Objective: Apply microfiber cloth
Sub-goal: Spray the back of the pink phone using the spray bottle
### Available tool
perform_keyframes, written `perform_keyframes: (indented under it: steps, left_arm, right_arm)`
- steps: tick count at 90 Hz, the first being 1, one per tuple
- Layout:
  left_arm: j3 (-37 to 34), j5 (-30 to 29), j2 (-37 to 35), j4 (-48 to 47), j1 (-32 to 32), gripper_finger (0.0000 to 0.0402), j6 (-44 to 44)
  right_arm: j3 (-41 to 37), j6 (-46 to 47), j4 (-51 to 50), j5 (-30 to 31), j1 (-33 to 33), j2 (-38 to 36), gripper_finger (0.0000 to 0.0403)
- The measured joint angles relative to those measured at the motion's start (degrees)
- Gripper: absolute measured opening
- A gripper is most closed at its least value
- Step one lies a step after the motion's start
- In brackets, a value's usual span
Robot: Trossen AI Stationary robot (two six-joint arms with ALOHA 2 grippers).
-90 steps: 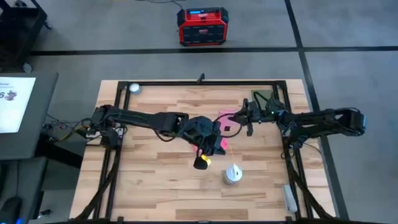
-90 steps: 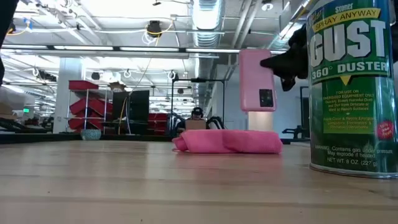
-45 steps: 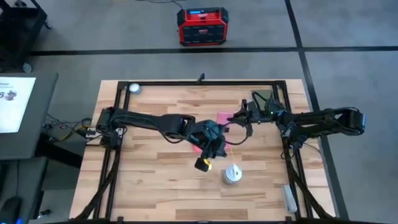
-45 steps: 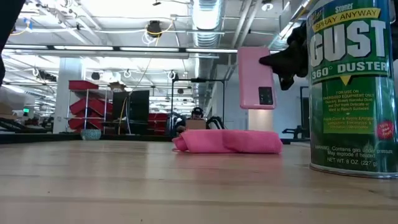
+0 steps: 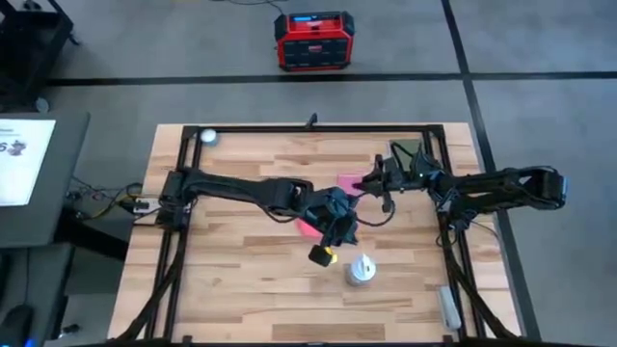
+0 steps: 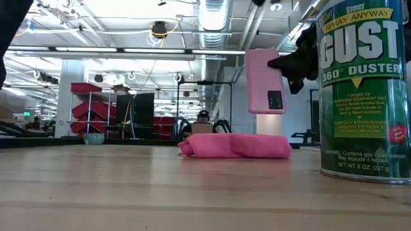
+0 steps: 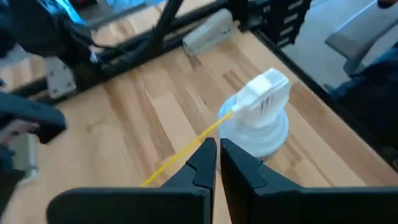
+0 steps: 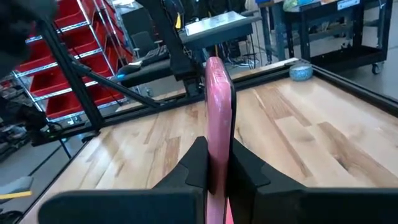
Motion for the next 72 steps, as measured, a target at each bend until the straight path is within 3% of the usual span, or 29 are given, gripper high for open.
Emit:
perform_keyframes:
  steps: [31,72]
  left_arm:
    - [19.5,0.1,10.7,-14.4,-1.4,0.0000,2.5]
    - [20.4,-1.2,10.5,-15.4,-2.0,0.0000,3.9]
  right_arm:
    - [0.1,-0.2,-1.3,0.0,0.8,0.0,0.0014]
    - [0.1,-0.2,-1.6,0.0,1.5,0.0,0.0014]
